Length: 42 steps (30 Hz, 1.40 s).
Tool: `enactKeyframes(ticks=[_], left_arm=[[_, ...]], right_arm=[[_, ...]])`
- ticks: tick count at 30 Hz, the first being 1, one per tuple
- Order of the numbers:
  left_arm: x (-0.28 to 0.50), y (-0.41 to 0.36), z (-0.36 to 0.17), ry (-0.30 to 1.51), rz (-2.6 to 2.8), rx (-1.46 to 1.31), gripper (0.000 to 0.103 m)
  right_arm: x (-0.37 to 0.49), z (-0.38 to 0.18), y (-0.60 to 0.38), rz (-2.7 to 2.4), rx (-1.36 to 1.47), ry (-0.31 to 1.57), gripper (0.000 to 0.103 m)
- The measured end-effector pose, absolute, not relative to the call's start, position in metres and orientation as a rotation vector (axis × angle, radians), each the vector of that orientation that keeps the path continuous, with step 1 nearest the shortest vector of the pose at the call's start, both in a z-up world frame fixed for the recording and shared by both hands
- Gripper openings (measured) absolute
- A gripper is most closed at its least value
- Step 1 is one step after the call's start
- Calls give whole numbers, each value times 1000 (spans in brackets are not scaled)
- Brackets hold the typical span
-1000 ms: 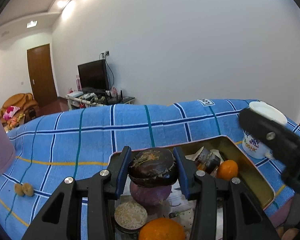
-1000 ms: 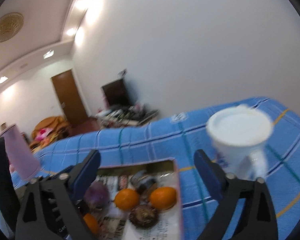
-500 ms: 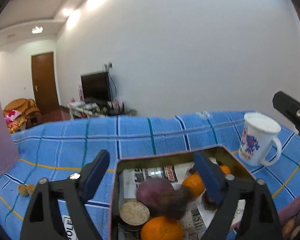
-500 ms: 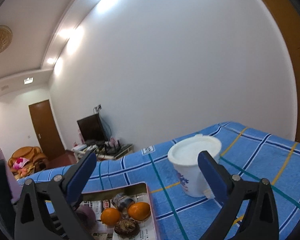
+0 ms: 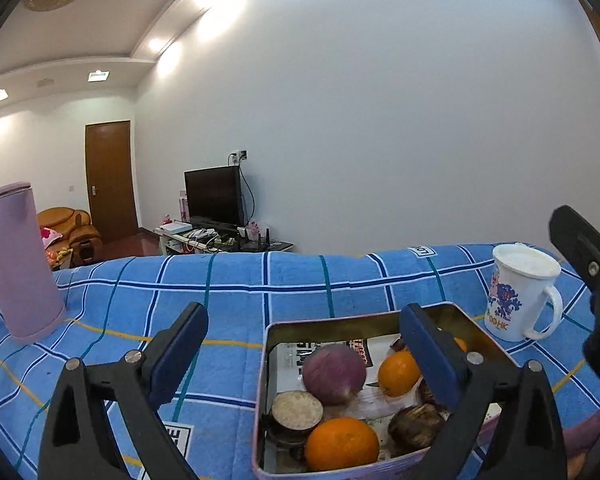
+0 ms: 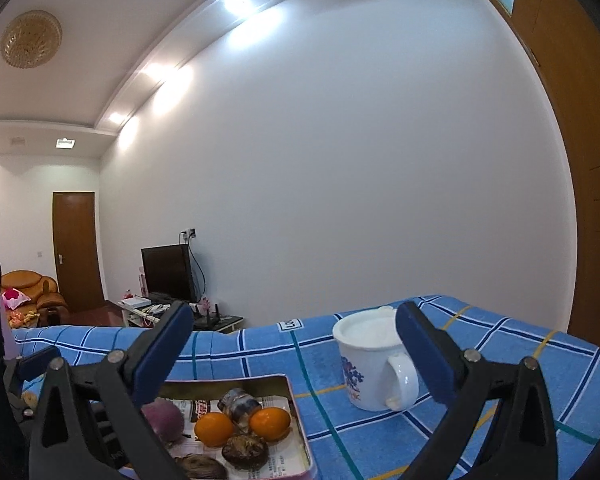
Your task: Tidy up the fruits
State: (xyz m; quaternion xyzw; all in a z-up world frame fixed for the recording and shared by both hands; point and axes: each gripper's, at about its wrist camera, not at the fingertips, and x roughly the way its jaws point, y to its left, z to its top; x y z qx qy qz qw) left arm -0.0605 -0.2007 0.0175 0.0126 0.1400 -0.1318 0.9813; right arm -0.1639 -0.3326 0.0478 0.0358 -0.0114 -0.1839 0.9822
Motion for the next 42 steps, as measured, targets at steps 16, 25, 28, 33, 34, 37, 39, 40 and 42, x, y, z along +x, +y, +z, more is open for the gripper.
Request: enactKeyframes(ticks=[16,25,28,33,34,37,39,40,42], left_arm=[[-86,-186,17,281,-238,44,98],[-97,-177,17,289,-197,60,98],[-99,-178,16,303,-212,91,98],[-105,-176,14,271,-242,241,98],[-107,-174,14,249,-244,268,97],[-110,-163,13,219,-257,300,98],[-109,-155,13,220,-260,297,97],[-109,-151,13,221,-263,291,97],[-108,-145,14,222,-264,277,97]], right_arm=[[-206,47,-322,-375,98,-42,103],[-214,47,-313,-380,72,-75,103],[-216,48,-311,-377,64,-87,103],[-218,47,-316,-387,90,-88,103],[-218,46,-318,-390,101,-84,103],[-218,46,-323,-400,125,-76,103],[-218,45,-325,-402,138,-68,103],[-217,44,-327,-403,147,-59,103],[-216,44,-328,-403,166,-38,103]])
